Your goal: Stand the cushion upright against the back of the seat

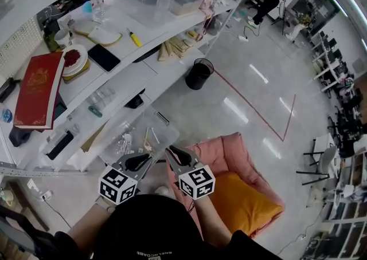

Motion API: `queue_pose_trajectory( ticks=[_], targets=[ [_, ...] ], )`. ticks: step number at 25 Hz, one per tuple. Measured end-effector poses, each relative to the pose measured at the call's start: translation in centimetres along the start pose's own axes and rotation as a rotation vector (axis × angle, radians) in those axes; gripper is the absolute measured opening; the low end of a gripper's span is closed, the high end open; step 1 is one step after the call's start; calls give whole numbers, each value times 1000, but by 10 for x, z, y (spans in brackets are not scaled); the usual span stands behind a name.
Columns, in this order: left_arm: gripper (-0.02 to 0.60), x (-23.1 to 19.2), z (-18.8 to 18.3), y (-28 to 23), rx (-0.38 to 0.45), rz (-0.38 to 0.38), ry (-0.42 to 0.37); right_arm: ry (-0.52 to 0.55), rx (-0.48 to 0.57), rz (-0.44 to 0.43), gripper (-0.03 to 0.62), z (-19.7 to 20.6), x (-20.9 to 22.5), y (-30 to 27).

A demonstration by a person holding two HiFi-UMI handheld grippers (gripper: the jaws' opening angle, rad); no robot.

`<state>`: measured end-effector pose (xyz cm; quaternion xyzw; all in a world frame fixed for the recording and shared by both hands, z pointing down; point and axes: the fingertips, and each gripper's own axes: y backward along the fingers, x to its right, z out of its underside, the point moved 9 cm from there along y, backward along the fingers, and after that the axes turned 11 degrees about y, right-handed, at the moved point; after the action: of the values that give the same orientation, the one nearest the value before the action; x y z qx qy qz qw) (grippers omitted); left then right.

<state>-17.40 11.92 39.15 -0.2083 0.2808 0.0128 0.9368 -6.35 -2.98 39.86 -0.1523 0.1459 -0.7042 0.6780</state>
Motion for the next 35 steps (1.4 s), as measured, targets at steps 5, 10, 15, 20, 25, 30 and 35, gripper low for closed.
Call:
queue_pose_trajectory(
  ticks=[5, 10, 15, 20, 25, 30, 35],
  targets=[
    [49, -12, -12, 16, 82, -40, -6, -18, 74, -71, 60, -20, -13, -25],
    [49, -18, -18, 22, 110, -56, -20, 15, 94, -112, 46, -31, -25, -40],
    [49, -23, -18, 28, 137, -65, -21, 12, 115, -114, 6, -35, -31, -44],
    [46, -26, -15, 32, 153, -64, -12, -9, 137, -113, 6, -33, -35, -43],
    [46, -25, -11, 30, 145, -52, -7, -33, 133, -95, 8, -27, -34, -40],
    [44, -22, -12, 24, 137, -34, -18, -45, 125, -75, 8, -22, -31, -35],
    [46, -17, -12, 15, 126, -18, -25, -55, 115, -54, 8, -16, -24, -27]
  ],
)
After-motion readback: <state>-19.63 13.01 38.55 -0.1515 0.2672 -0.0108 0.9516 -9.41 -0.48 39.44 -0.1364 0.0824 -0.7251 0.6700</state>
